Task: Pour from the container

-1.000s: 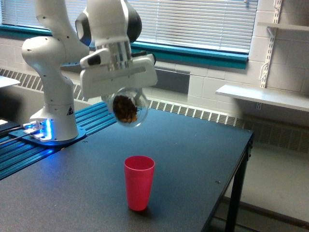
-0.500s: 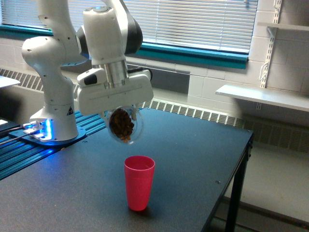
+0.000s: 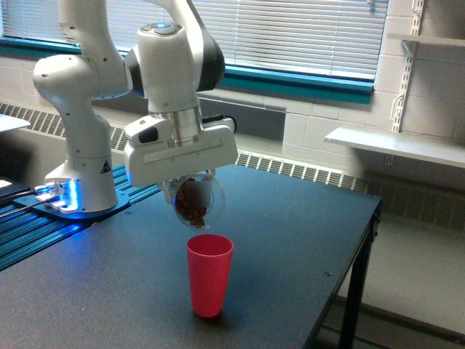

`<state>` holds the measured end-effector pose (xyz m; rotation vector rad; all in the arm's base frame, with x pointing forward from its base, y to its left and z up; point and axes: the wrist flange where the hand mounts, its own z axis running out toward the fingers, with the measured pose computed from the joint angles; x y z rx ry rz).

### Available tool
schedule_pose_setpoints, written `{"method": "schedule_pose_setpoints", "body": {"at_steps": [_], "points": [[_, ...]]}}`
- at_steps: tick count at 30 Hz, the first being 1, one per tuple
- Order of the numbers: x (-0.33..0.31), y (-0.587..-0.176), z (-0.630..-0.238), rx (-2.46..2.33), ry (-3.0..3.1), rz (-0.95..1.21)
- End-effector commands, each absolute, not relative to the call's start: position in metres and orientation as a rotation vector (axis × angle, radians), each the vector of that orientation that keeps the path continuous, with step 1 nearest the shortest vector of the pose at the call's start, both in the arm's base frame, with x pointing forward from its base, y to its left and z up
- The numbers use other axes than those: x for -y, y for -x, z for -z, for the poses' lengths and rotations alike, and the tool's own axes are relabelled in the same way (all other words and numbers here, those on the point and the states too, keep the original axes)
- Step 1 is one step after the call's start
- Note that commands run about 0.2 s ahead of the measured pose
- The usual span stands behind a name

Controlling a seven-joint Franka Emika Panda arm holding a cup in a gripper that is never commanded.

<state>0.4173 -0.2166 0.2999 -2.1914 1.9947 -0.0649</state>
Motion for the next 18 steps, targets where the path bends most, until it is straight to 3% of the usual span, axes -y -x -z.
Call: {"method": "schedule_pose_setpoints", "body": {"at_steps": [1, 18], "points": [[0.212, -0.431, -0.303, -1.938, 2.257, 0.042], [0.205, -0.451, -0.296, -1.945, 2.355, -0.073]]}}
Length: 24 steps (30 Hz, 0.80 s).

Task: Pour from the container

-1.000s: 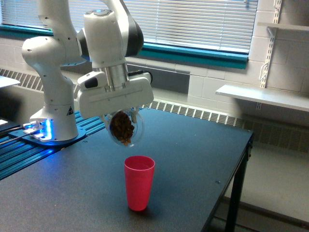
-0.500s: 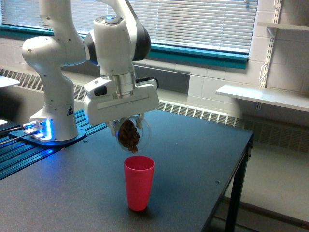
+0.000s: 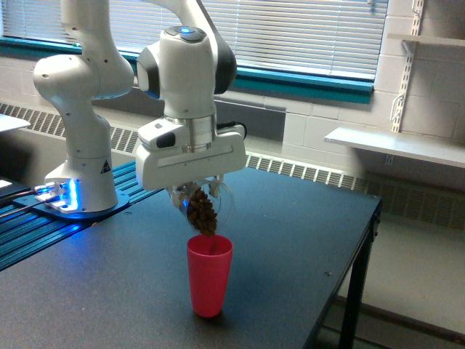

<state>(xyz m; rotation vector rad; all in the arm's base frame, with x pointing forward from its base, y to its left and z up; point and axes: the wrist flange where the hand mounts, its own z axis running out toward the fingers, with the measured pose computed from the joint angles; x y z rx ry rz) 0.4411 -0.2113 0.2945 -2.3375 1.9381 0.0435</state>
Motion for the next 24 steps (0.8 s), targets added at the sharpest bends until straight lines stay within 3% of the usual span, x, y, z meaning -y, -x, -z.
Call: {"method": "schedule_pose_setpoints", "body": {"at_steps": [1, 24], "points": [[0.205, -0.452, -0.295, -1.944, 2.361, -0.079], [0.201, -0.462, -0.294, -1.944, 2.395, -0.123]]}}
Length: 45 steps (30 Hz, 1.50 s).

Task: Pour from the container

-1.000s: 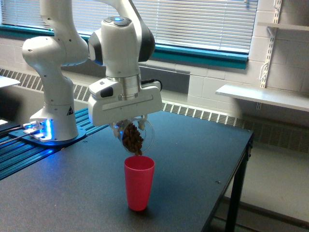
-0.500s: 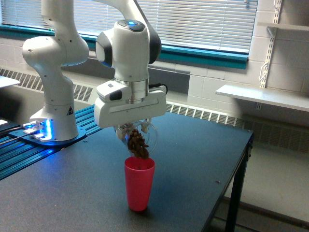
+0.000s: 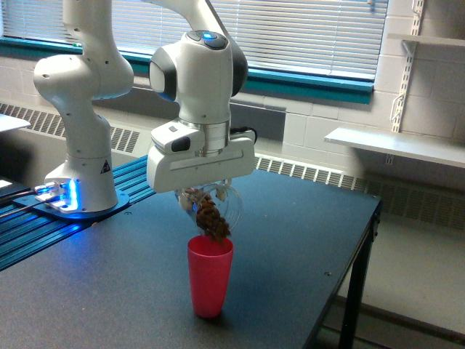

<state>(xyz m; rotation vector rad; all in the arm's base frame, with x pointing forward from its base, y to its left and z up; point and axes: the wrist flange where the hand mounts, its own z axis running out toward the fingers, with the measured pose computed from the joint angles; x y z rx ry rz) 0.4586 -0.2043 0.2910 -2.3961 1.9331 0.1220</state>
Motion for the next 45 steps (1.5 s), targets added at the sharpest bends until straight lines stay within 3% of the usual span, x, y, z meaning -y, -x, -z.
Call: {"method": "schedule_pose_setpoints", "body": {"at_steps": [1, 45], "points": [[0.200, -0.462, -0.294, -1.946, 2.393, -0.123], [0.203, -0.456, -0.292, -1.966, 2.463, -0.220]]}}
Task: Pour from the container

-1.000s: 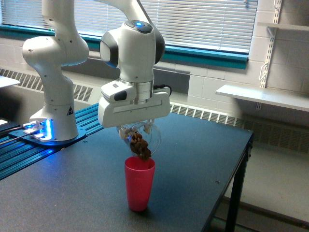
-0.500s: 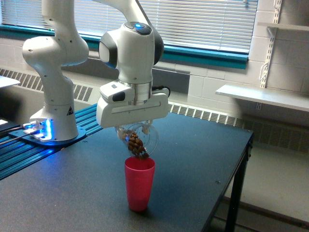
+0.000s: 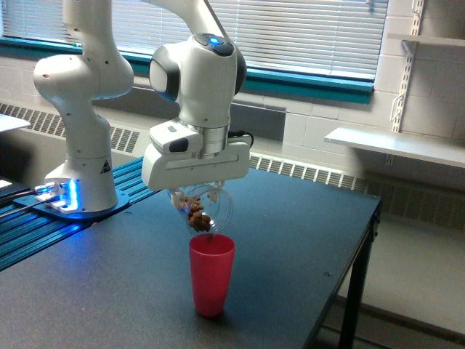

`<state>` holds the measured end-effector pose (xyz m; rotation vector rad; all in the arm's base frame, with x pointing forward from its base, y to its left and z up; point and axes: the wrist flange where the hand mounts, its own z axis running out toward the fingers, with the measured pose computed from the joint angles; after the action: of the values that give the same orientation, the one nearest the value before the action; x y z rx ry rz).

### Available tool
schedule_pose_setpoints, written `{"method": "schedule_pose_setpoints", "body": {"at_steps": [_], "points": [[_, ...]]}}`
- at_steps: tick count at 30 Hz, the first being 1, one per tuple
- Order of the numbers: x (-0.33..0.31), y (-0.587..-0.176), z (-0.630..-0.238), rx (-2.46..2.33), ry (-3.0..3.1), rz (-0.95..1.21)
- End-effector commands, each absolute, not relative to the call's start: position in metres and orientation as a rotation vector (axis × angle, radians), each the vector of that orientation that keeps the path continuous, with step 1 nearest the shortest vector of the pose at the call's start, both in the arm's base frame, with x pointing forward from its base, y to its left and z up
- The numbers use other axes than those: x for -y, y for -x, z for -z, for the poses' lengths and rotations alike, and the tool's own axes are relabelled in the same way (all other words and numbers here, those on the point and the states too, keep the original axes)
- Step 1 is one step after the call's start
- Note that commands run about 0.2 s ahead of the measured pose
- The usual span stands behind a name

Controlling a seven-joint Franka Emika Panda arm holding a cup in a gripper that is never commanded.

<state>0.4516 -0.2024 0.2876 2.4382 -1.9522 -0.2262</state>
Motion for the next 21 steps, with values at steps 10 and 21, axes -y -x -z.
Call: {"method": "schedule_pose_setpoints", "body": {"at_steps": [10, 21], "points": [[0.2029, -0.4591, -0.2910, 1.922, -2.425, 0.230], [0.1985, -0.4610, -0.2851, 1.837, -2.402, 0.270]]}}
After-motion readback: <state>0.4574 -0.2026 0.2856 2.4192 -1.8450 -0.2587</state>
